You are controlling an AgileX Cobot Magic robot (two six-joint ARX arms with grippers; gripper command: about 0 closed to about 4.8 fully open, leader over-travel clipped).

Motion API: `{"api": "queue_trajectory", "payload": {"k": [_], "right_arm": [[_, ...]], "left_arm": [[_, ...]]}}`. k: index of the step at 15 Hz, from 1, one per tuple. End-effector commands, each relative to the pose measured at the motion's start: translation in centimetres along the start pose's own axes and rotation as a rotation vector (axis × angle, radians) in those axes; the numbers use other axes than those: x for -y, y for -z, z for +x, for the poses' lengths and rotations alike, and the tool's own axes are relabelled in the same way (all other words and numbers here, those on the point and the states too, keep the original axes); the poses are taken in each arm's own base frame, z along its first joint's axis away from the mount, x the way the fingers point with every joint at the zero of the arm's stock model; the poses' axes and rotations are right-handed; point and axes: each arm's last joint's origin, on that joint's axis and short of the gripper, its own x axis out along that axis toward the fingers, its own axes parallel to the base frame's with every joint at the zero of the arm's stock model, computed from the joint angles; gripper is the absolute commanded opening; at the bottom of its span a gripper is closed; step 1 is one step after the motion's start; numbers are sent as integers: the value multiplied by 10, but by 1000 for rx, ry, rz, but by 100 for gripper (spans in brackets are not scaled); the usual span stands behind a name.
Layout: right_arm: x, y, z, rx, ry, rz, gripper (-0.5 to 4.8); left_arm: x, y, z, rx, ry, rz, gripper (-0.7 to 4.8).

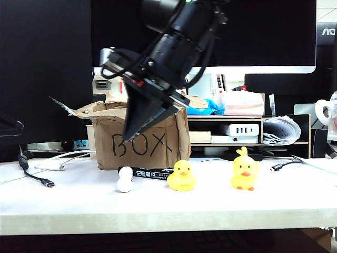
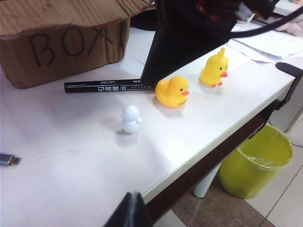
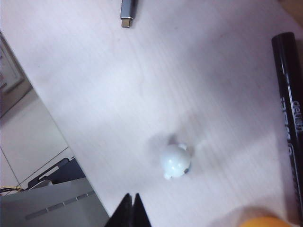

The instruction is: Put the doll that is least similar in color compared to the others into the paper box.

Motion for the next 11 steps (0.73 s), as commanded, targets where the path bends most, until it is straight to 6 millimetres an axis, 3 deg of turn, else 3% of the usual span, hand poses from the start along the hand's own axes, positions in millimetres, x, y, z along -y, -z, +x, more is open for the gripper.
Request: {"api": "queue_trajectory", "payload": {"k": [1, 2, 4, 7, 11], "right_arm": [[-1, 0, 5, -16, 0, -4, 47], [-1, 2, 8, -40, -4, 1, 137], [0, 4, 12, -49, -5, 3, 142], [2, 4, 20, -48, 12, 1, 290], [4, 3, 37, -36, 12, -9, 289]], "left_arm": [[0, -1, 0, 13, 2, 2, -5], [0, -2, 0, 14, 3, 2, -5], [0, -2, 0, 14, 2, 2, -5], [0, -1, 0, 13, 2, 2, -5], [0, -2, 0, 14, 2, 2, -5]]}}
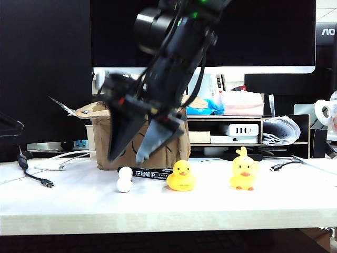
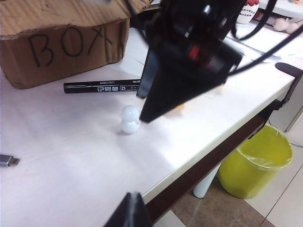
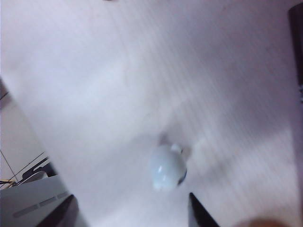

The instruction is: Put the doll that is least similar in color compared to the others into the paper box.

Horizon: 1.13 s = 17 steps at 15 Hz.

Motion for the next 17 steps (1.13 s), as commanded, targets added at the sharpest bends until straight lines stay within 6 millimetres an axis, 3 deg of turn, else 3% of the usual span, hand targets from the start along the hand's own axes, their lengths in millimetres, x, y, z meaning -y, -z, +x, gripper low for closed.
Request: {"api": "queue_trajectory", "payload": {"k": [1, 6, 10, 12, 17], "right_arm": [[-2, -3, 11, 23, 18, -22, 289], [2, -1, 34, 14, 64, -28, 288], [3, -3, 35, 27, 88, -33, 256], [3, -3, 35, 30, 99, -33, 175], [5, -2, 35, 18, 144, -31, 73]], "left_arm": [[0, -1, 0, 13, 2, 1, -5], [0, -2, 0, 14, 2, 1, -5], [0, -2, 0, 14, 2, 1, -5], [0, -1, 0, 13, 2, 1, -5], [0, -1, 0, 13, 2, 1, -5]]}}
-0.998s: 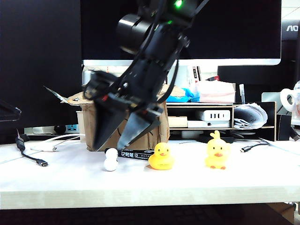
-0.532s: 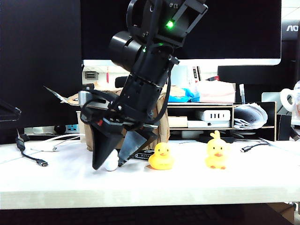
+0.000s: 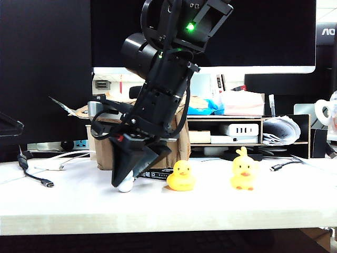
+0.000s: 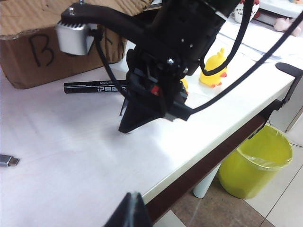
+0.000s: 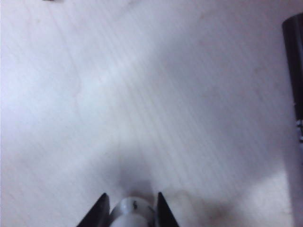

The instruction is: Put the doll that is least similar in color compared to the others into the paper box.

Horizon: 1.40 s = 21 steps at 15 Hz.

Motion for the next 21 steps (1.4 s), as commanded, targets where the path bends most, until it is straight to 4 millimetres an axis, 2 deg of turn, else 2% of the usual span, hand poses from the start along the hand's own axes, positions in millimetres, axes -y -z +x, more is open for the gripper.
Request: {"api": "queue_trajectory", "payload": {"k": [1, 5, 8, 9, 10, 13, 14, 16, 18, 19, 20, 21], "right_arm": [[0, -1, -2, 4, 46, -5, 39], [-1, 0, -5, -10, 38, -3, 39], [-4, -1, -20, -15, 21, -2, 40], [-9, -7, -41, 44, -12, -13, 40], [-11, -12, -53, 90, -26, -23, 40], [-16, -32, -104, 345, 10, -67, 40], [-11, -43, -120, 456, 33, -75, 40], [4, -58, -134, 569, 76, -70, 42], [32, -71, -135, 657, 162, -39, 44], [53, -79, -130, 665, 202, -11, 44], [62, -82, -126, 654, 212, 2, 47], [71, -84, -120, 647, 222, 12, 95]], "left_arm": [[0, -1, 0, 13, 2, 2, -5], [0, -1, 0, 13, 2, 2, -5], [0, -1, 0, 13, 2, 2, -5], [0, -1, 0, 13, 2, 2, -5], [0, -1, 0, 13, 2, 2, -5], [0, -2, 0, 14, 2, 2, -5], [0, -1, 0, 13, 2, 2, -5], [0, -1, 0, 13, 2, 2, -5], [0, -2, 0, 14, 2, 2, -5], [0, -2, 0, 14, 1, 2, -5], [0, -2, 0, 14, 2, 2, -5], [0, -2, 0, 14, 2, 2, -5]]}}
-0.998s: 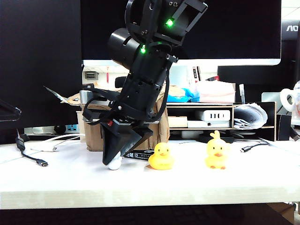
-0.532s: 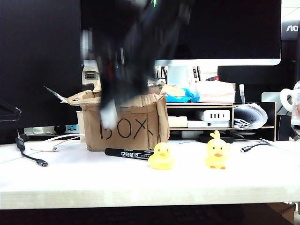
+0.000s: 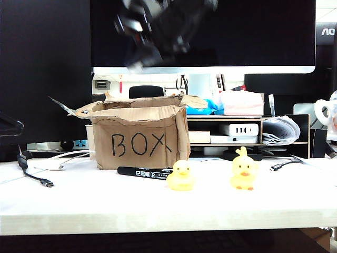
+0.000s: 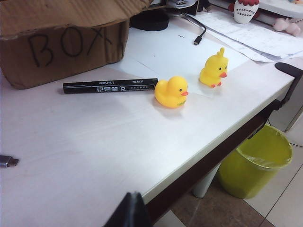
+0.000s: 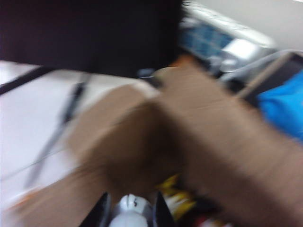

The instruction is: Put the doll that is least similar in color compared to the others into the paper box.

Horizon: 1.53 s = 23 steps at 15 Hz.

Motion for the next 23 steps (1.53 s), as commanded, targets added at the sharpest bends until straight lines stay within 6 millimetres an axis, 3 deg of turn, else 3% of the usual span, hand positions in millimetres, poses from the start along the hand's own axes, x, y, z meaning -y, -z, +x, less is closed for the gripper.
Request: {"api": "queue_trajectory", "payload": {"k": [1, 3, 6, 8, 9, 10, 11, 15, 17, 20, 23], "right_arm": [[13, -1, 16, 3, 45, 1, 138], [16, 2, 25, -12, 48, 5, 140], [16, 6, 25, -45, 47, 19, 203], [15, 8, 24, -71, 44, 23, 193], [15, 8, 22, -88, 43, 29, 65], [15, 8, 19, -108, 42, 36, -1], [15, 7, 13, -132, 66, 56, -2], [13, -8, -34, -250, 250, 22, -1], [9, -15, -74, -315, 324, -12, -2], [1, -21, -125, -354, 363, -21, -2], [-19, -23, -171, -275, 358, 11, -2]], "left_arm": [[0, -2, 0, 14, 2, 1, -5], [0, -2, 0, 14, 2, 2, -5], [0, -2, 0, 14, 2, 1, -5], [0, -2, 0, 14, 2, 2, -5], [0, -2, 0, 14, 2, 2, -5], [0, -2, 0, 14, 2, 2, -5], [0, -2, 0, 15, 2, 2, -5], [0, -2, 0, 14, 1, 1, -5], [-6, -2, -1, 19, -37, -12, -5], [-25, -4, -6, 48, -217, -51, -5], [-41, -7, -16, 110, -393, -76, -5]]}}
